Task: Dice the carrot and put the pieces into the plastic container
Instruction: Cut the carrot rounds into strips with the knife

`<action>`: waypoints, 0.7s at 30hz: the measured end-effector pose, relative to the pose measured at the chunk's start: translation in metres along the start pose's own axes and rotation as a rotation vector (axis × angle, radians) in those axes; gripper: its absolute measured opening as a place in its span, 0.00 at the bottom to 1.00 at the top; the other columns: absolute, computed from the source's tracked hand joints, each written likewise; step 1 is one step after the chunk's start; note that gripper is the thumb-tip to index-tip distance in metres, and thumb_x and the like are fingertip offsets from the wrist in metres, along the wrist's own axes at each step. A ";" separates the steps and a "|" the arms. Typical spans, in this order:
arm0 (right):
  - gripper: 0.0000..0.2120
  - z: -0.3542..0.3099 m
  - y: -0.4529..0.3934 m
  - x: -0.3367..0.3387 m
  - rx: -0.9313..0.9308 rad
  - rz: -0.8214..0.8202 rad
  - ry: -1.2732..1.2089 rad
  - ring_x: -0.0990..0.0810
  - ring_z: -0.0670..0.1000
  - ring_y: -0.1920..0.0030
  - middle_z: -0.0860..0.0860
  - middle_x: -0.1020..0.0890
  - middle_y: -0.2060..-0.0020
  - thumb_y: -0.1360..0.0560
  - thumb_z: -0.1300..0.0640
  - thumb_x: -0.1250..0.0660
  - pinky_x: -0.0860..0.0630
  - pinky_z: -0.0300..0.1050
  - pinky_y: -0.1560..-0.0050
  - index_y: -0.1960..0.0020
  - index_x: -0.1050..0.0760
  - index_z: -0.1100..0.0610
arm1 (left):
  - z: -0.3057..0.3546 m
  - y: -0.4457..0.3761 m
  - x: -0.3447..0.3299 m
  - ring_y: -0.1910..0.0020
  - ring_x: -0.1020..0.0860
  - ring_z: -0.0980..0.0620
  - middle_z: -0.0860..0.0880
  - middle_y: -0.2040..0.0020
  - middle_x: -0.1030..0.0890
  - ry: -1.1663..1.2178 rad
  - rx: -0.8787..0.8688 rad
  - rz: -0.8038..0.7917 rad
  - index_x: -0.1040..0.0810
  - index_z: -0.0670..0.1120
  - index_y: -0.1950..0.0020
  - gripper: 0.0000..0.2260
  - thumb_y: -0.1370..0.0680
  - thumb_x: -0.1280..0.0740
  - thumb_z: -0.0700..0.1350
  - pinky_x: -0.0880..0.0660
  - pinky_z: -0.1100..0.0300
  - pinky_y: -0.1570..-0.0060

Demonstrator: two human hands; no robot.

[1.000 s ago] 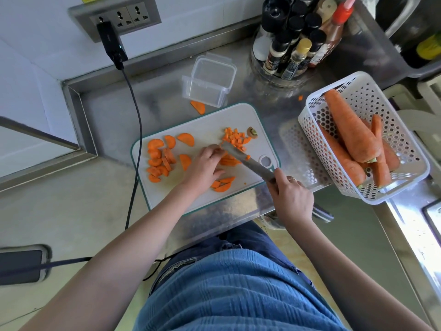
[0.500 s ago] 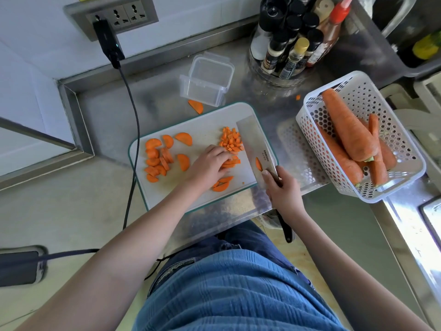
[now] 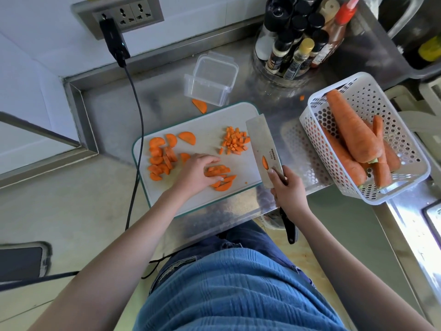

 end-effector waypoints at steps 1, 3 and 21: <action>0.16 0.000 0.000 -0.001 0.001 -0.006 0.008 0.30 0.52 0.70 0.56 0.26 0.68 0.21 0.51 0.37 0.32 0.47 0.70 0.49 0.29 0.66 | -0.001 0.004 0.002 0.43 0.26 0.55 0.50 0.43 0.22 0.025 0.017 0.053 0.21 0.44 0.39 0.20 0.30 0.25 0.44 0.31 0.63 0.41; 0.16 0.001 -0.001 -0.006 0.015 -0.020 0.060 0.30 0.52 0.70 0.56 0.26 0.68 0.21 0.50 0.38 0.33 0.47 0.69 0.52 0.29 0.64 | -0.003 0.021 0.006 0.41 0.26 0.55 0.49 0.40 0.23 0.030 0.050 0.223 0.22 0.43 0.38 0.16 0.26 0.29 0.42 0.31 0.62 0.39; 0.14 0.001 0.025 -0.050 0.106 -0.002 0.424 0.26 0.60 0.69 0.54 0.26 0.70 0.18 0.47 0.45 0.34 0.46 0.72 0.57 0.37 0.56 | -0.010 0.059 -0.015 0.55 0.28 0.56 0.49 0.39 0.33 -0.040 0.092 0.074 0.34 0.45 0.29 0.34 0.31 0.24 0.43 0.27 0.65 0.52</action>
Point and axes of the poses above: each hand's wrist, its own y-axis away from the middle knuckle, its own x-axis out of the back of the hand, z = x × y, the point moved 3 cm from there along -y, towards the middle knuckle
